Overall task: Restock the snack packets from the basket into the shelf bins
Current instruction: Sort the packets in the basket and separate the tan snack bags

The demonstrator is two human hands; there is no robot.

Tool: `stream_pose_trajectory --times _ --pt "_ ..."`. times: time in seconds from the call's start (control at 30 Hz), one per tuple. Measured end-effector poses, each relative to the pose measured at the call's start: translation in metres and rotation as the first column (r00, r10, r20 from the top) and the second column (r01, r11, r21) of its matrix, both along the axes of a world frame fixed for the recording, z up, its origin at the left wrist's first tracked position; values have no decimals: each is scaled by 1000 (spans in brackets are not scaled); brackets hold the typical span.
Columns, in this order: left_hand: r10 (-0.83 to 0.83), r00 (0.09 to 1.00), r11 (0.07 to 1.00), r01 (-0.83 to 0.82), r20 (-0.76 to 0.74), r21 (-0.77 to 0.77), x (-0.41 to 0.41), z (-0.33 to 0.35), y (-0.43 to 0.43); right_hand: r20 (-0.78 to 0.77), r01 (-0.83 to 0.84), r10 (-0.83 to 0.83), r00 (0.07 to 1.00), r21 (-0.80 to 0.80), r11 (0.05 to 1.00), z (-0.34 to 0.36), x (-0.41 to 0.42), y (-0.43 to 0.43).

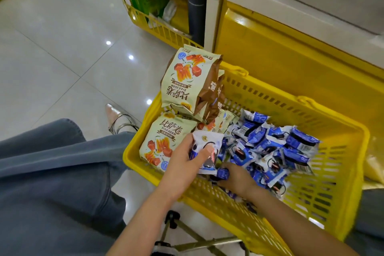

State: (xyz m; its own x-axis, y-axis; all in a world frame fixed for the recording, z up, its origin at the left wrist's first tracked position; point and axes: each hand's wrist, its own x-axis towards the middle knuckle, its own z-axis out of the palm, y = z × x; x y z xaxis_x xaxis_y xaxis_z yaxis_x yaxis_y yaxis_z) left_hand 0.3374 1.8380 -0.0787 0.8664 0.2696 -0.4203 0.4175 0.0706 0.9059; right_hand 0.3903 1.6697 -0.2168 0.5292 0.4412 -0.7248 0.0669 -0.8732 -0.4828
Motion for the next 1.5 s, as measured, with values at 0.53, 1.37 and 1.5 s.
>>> stream_pose_trajectory --times 0.53,1.37,1.5 --pt "-95 958 921 -18 -270 -389 -2 -6 -42 -122 487 -503 856 519 702 138 13 -20" --pt "-26 975 985 -13 -218 -172 15 -9 3 172 -438 478 861 -228 870 -28 3 14" --pt "-14 977 988 -20 -213 -156 15 -10 2 234 -490 515 824 -160 857 -16 5 3"
